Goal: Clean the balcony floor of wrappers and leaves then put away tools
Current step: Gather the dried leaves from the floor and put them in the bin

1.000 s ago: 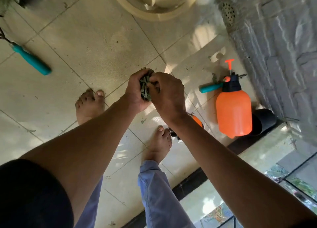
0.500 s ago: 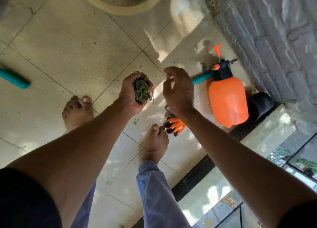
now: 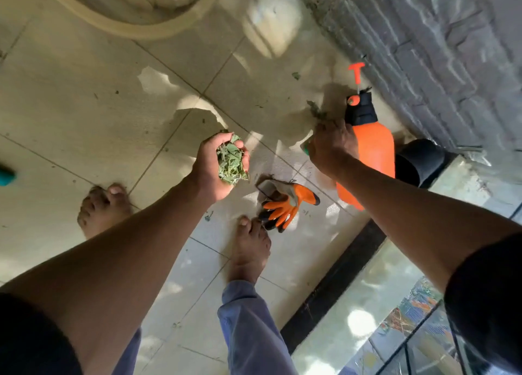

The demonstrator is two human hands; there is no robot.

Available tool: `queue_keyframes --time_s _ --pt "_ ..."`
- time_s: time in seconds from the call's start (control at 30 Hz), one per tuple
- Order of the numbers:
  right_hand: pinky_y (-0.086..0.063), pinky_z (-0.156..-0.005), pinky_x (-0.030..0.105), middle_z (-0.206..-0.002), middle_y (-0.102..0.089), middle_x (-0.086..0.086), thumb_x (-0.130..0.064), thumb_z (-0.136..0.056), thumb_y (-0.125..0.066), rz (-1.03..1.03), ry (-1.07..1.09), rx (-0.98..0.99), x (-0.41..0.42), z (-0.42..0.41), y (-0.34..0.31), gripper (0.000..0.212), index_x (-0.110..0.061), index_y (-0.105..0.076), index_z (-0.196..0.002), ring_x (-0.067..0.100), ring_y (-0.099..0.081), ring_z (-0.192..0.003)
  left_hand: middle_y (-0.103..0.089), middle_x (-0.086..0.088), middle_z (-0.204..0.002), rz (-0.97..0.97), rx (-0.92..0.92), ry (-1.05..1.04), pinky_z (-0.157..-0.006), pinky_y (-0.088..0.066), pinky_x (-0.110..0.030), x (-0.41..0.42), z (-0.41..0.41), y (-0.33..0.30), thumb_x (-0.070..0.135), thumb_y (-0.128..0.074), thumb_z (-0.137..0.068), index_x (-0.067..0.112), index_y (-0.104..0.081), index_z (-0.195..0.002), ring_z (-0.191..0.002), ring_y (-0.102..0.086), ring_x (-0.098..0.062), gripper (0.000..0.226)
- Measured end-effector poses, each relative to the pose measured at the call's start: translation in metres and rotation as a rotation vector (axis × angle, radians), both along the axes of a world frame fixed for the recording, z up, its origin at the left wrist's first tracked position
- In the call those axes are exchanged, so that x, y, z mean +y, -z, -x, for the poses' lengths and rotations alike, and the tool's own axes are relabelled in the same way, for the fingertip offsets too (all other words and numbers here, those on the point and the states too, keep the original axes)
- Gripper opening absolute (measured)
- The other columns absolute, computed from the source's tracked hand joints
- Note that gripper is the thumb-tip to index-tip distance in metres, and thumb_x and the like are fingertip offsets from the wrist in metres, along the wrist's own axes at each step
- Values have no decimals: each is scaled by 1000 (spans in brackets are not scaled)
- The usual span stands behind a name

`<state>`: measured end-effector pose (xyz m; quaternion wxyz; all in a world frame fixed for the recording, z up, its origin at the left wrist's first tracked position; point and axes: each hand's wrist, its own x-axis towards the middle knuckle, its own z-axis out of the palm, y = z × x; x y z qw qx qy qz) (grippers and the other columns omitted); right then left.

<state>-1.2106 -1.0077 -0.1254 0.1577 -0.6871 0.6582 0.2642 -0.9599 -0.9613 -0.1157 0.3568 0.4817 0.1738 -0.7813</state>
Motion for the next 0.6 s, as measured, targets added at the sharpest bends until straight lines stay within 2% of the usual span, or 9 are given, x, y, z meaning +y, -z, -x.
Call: queue_keyframes --time_s 0.07,0.13,0.2,0.27,0.3,0.43,0.53,0.57,0.6 --pt "-40 -96 41 -110 -67 21 -29 -89 -62 -21 52 -12 1 11 2 32 -1 -69 -103 40 -52 -119 -49 -7 -77 24 -16 2 -51 -48 -23 3 6 -1 19 -43 -102 12 -51 -78 -59 -53 -20 26" --pt "-37 -99 39 -121 -63 22 -29 -92 -57 -20 208 -39 -2 19 12 34 -5 -66 -113 39 -49 -124 -49 -7 -77 62 -20 4 -50 -48 -22 6 10 -1 17 -43 -101 12 -50 -78 -56 -55 -19 24" --pt "-38 -104 38 -139 -52 22 -32 -93 -55 -40 416 -96 -8 24 25 47 -9 -54 -134 39 -45 -132 -50 -6 -77 79 -41 29 -50 -48 -22 10 12 2 18 -45 -100 13 -51 -79 -55 -56 -19 22" --pt "-37 -112 38 -152 -38 23 -33 -92 -58 3 486 -129 -16 21 28 66 -8 -36 -150 39 -38 -140 -53 -3 -76 52 -81 61 -51 -48 -22 13 13 7 19 -49 -100 15 -54 -80 -58 -56 -18 20" --pt "-39 -111 37 -151 -38 23 -33 -90 -61 39 488 -139 -21 19 29 70 -8 -34 -149 38 -39 -139 -54 -2 -76 39 -85 63 -52 -49 -22 13 13 10 20 -50 -99 16 -54 -81 -61 -56 -18 19" --pt "-47 -96 35 -136 -45 19 -21 -84 -69 141 644 -169 -39 6 41 58 -12 -44 -135 35 -52 -120 -58 0 -74 -8 0 10 -52 -49 -25 13 10 15 18 -51 -99 16 -56 -80 -61 -56 -18 20" --pt "-41 -101 38 -137 -47 24 -18 -92 -53 168 666 -239 -48 -14 48 47 -7 -46 -137 40 -49 -127 -54 -2 -75 18 11 12 -53 -48 -25 8 4 24 20 -48 -100 15 -55 -77 -61 -55 -18 24" --pt "-40 -99 38 -136 -49 26 -18 -92 -46 183 632 -286 -53 -21 50 45 -5 -48 -135 40 -49 -127 -52 -4 -76 34 -3 12 -52 -49 -26 5 2 27 20 -47 -100 14 -53 -78 -61 -54 -19 24" --pt "-40 -92 32 -130 -52 24 -16 -90 -43 216 594 -306 -59 -26 51 42 -6 -52 -130 38 -52 -122 -51 -6 -77 38 -14 9 -52 -50 -25 1 1 29 19 -47 -100 13 -52 -79 -61 -55 -20 23"
